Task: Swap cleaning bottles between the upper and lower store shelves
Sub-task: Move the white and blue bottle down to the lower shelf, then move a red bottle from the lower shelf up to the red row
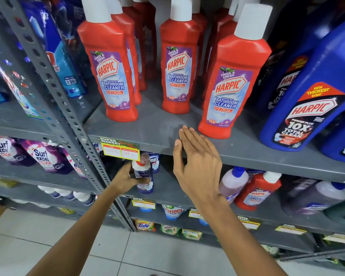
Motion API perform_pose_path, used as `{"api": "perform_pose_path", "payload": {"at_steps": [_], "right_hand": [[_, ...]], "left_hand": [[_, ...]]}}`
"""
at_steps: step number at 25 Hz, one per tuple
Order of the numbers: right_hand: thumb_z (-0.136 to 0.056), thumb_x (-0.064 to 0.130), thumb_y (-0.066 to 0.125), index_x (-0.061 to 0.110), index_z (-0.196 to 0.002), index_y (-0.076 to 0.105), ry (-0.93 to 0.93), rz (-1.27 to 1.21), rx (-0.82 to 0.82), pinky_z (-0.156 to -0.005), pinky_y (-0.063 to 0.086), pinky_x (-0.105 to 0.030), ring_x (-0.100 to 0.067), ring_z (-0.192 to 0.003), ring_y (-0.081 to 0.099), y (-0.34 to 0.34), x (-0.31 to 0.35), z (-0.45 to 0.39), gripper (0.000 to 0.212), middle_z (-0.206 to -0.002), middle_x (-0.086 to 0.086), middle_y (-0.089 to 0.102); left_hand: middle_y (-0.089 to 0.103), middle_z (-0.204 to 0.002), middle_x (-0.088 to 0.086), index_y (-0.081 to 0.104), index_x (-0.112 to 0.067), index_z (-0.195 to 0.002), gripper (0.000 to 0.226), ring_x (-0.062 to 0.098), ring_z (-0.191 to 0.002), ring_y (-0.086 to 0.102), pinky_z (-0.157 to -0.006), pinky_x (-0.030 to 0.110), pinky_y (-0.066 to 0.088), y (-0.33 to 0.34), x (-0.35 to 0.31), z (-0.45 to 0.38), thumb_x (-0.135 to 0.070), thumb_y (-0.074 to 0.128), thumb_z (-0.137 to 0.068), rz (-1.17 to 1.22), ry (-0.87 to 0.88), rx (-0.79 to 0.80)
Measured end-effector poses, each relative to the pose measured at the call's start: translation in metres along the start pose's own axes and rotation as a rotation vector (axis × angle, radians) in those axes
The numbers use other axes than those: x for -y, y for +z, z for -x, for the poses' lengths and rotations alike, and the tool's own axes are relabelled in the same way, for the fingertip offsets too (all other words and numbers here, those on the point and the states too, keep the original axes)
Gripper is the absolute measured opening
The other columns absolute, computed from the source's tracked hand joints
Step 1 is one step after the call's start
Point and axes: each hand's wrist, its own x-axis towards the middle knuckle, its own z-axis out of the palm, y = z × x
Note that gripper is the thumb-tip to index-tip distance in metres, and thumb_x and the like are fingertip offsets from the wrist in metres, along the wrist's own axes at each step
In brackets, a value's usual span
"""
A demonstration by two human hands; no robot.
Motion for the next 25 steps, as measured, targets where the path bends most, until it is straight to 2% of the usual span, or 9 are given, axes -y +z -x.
{"api": "perform_pose_path", "payload": {"at_steps": [5, 8, 9, 12, 14, 17, 19, 22, 25], "right_hand": [[-0.108, 0.026, 0.055, 0.008, -0.133, 0.077, 0.01, -0.022, 0.014, -0.121, 0.047, -0.035, -0.019, -0.135, 0.069, -0.001, 0.0, 0.002, 0.038, -0.14, -0.007, 0.075], [-0.109, 0.026, 0.055, 0.008, -0.134, 0.076, 0.0, -0.051, 0.012, -0.121, 0.047, -0.035, -0.019, -0.136, 0.068, 0.002, -0.001, 0.0, 0.037, -0.141, -0.006, 0.074], [-0.11, 0.025, 0.056, 0.008, -0.135, 0.075, -0.007, -0.081, 0.012, -0.122, 0.046, -0.035, -0.019, -0.137, 0.067, 0.0, -0.002, 0.003, 0.036, -0.142, -0.006, 0.074], [-0.108, 0.018, 0.064, 0.006, -0.14, 0.071, -0.034, -0.283, -0.009, -0.124, 0.044, -0.038, -0.017, -0.143, 0.063, -0.017, -0.011, 0.019, 0.035, -0.147, -0.005, 0.07], [-0.102, 0.007, 0.07, 0.005, -0.137, 0.072, 0.001, -0.374, -0.027, -0.122, 0.045, -0.041, -0.017, -0.142, 0.063, -0.045, -0.042, 0.05, 0.035, -0.145, -0.004, 0.071], [-0.095, 0.004, 0.076, 0.012, -0.126, 0.08, 0.056, -0.452, 0.048, -0.105, 0.058, -0.038, -0.011, -0.124, 0.073, -0.067, -0.078, 0.117, 0.033, -0.131, 0.005, 0.078], [-0.098, 0.017, 0.074, 0.027, -0.124, 0.08, 0.224, -0.4, 0.188, -0.092, 0.062, -0.035, -0.003, -0.11, 0.075, -0.079, -0.128, 0.161, 0.029, -0.121, 0.017, 0.079], [-0.098, 0.032, 0.069, 0.046, -0.133, 0.069, 0.475, -0.299, 0.353, -0.096, 0.059, -0.03, -0.007, -0.112, 0.075, -0.093, -0.215, 0.209, 0.038, -0.127, 0.021, 0.076], [-0.099, 0.04, 0.063, 0.03, -0.144, 0.065, 0.589, -0.234, 0.433, -0.098, 0.054, -0.028, -0.026, -0.118, 0.076, -0.088, -0.284, 0.241, 0.046, -0.138, 0.004, 0.075]], "left_hand": [[0.074, -0.128, 0.009, 0.059, -0.007, -0.135, 0.076, 0.013, -0.109, 0.071, -0.103, 0.043, 0.058, 0.001, -0.001, 0.001, -0.002, 0.096, -0.069, 0.041, -0.038, 0.006], [0.073, -0.122, 0.006, 0.053, -0.008, -0.135, 0.077, 0.01, -0.103, 0.071, -0.087, 0.025, 0.065, 0.0, -0.007, 0.013, 0.008, 0.092, -0.07, 0.094, -0.068, 0.019], [0.074, -0.12, 0.007, 0.052, -0.009, -0.135, 0.079, 0.015, -0.102, 0.073, -0.082, 0.022, 0.065, 0.003, -0.007, 0.019, 0.009, 0.092, -0.069, 0.149, -0.084, -0.005], [0.074, -0.108, 0.017, 0.051, -0.004, -0.125, 0.076, 0.028, -0.093, 0.073, -0.09, 0.039, 0.062, 0.03, 0.015, 0.054, -0.006, 0.099, -0.065, 0.283, -0.187, -0.268], [0.067, -0.082, 0.021, 0.052, -0.006, -0.1, 0.065, 0.018, -0.067, 0.064, -0.073, 0.024, 0.056, 0.088, 0.024, 0.082, -0.023, 0.101, -0.062, 0.216, -0.255, -0.374], [0.064, -0.062, 0.007, 0.054, -0.003, -0.08, 0.037, 0.001, -0.051, 0.06, -0.052, 0.007, 0.045, 0.148, 0.023, 0.131, -0.001, 0.091, -0.075, 0.192, -0.225, -0.304], [0.074, -0.064, 0.003, 0.065, -0.003, -0.086, 0.027, -0.002, -0.06, 0.071, -0.061, 0.017, 0.054, 0.205, 0.007, 0.142, 0.001, 0.089, -0.077, 0.117, -0.156, -0.133], [0.08, -0.089, -0.006, 0.07, -0.028, -0.1, 0.032, 0.002, -0.09, 0.076, -0.078, 0.019, 0.059, 0.28, -0.046, 0.139, -0.015, 0.091, -0.08, 0.083, -0.011, -0.01], [0.072, -0.126, -0.008, 0.066, -0.03, -0.127, 0.045, 0.006, -0.118, 0.068, -0.1, 0.023, 0.055, 0.334, -0.109, 0.121, -0.029, 0.085, -0.087, 0.048, 0.194, 0.01]]}}
